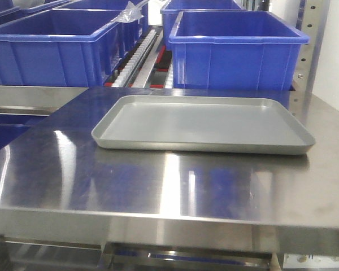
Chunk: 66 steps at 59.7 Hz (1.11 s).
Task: Sort and place red and blue blocks on shelf
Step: 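Drive the base away from the table holding both cubes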
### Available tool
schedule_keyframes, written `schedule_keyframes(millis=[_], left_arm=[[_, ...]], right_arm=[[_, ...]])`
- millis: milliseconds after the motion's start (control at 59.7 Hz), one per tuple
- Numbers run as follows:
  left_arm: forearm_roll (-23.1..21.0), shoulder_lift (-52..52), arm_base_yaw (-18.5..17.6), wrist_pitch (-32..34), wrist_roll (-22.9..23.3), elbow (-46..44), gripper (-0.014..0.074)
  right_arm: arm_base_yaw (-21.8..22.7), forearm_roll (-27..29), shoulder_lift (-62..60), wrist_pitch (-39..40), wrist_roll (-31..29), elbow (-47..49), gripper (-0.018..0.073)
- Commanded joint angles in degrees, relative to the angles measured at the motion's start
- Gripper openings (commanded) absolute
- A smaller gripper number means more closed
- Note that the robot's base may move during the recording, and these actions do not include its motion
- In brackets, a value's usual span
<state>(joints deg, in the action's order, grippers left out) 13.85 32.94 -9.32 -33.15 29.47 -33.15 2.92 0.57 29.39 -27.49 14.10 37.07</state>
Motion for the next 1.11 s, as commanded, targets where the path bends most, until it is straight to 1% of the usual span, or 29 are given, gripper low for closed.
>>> schedule_keyframes(millis=[0, 1089], left_arm=[[0.75, 0.13, -0.02, 4.28, 0.22, -1.62, 0.0123], [0.75, 0.13, -0.02, 4.28, 0.22, -1.62, 0.0123]], right_arm=[[0.34, -0.57, 0.05, 5.17, -0.3, 1.59, 0.006], [0.2, -0.57, 0.05, 5.19, -0.3, 1.59, 0.006]])
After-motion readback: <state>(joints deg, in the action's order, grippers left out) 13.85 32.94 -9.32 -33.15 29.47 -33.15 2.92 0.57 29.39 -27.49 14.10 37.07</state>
